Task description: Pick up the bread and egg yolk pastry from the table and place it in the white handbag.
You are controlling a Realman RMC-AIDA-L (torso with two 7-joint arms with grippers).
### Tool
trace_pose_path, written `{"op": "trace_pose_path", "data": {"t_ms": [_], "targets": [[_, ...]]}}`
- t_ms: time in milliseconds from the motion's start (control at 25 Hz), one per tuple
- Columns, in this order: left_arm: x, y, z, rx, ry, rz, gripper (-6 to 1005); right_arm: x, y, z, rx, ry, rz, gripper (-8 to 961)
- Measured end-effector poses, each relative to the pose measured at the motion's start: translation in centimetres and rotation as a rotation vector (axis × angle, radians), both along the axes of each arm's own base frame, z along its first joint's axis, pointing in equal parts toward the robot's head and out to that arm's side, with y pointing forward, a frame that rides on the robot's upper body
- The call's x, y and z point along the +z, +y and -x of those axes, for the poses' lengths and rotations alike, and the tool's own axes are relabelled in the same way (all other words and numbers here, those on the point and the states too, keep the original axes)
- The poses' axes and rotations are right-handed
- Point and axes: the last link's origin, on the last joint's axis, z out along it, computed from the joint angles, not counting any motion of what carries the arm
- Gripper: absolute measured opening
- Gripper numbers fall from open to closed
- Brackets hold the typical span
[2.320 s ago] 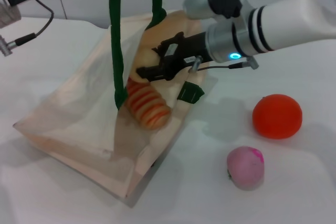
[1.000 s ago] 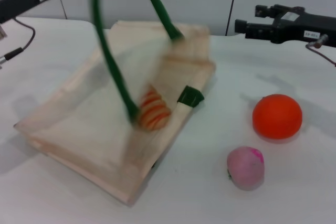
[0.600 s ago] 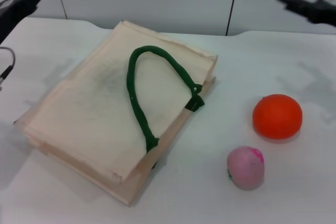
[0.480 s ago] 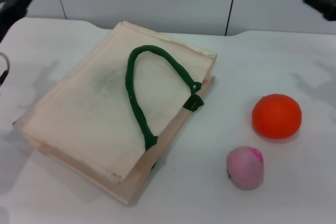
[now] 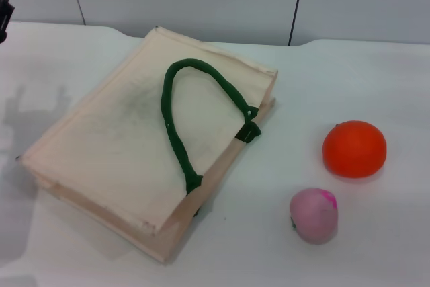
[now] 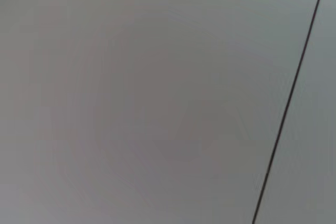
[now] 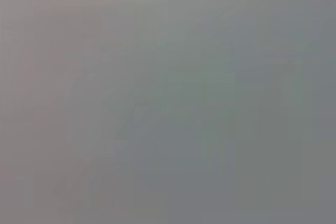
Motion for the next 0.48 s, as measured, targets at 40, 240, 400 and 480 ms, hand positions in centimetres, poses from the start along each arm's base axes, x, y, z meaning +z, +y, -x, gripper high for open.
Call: {"op": "trace_pose_path", "data": {"t_ms": [40,240,400,480], "targets": [[0.0,-0.1,0.1,0.003,-0.001,0.0,863,0.0,-0.1,-0.1,0.0,0.017,0.001,893],[0.0,-0.6,0.7,0.023,-0.002,0.0,879,0.7,-0.3,-0.8,-0.005,0.091,0.003,892],[-0.3,-0.6,1.1,0.047,-0.01,0.017,877,0.9,-0.4,-1.0,-0.004,0.127,0.004,892],[-0.5,-0.5,1.1,0.057,-0.017,0.028,877,1.0,-0.4,-1.1,-0.005,0.139,0.003,892]]}}
